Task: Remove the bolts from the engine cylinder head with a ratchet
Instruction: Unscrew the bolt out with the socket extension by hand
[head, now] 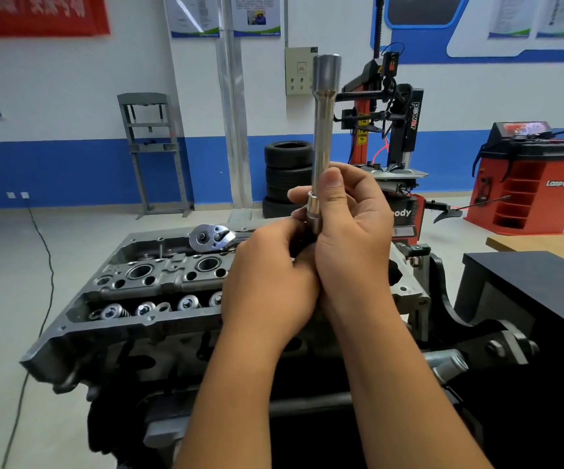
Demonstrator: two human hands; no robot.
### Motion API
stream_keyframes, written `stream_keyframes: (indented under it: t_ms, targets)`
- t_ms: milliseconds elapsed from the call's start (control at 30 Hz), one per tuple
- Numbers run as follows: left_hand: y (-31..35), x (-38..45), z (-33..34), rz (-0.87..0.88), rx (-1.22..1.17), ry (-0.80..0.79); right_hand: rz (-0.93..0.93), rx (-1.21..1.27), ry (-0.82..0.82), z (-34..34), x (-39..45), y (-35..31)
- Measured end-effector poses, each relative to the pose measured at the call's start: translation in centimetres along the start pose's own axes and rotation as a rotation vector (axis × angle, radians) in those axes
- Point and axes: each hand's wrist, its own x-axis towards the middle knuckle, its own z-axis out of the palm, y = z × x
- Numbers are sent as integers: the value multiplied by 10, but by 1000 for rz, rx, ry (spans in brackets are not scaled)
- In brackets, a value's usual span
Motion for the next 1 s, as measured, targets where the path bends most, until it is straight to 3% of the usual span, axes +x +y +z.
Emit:
stream_keyframes:
  t_ms: [133, 333, 567, 767, 1000]
  targets:
    - [-1, -1, 5, 0, 87, 139, 23, -10, 22, -2, 1, -1]
    - [-2, 3, -3, 35, -7, -78, -7, -71, 42, -3, 2, 3]
    - [-1, -1, 3, -8, 84, 127, 44, -17, 19, -2, 1, 0]
    - [-2, 1, -1, 42, -23, -65, 10, -47, 12, -4, 3, 3]
    - [1, -1, 3, 9, 59, 111, 82, 10, -46, -2, 2, 2]
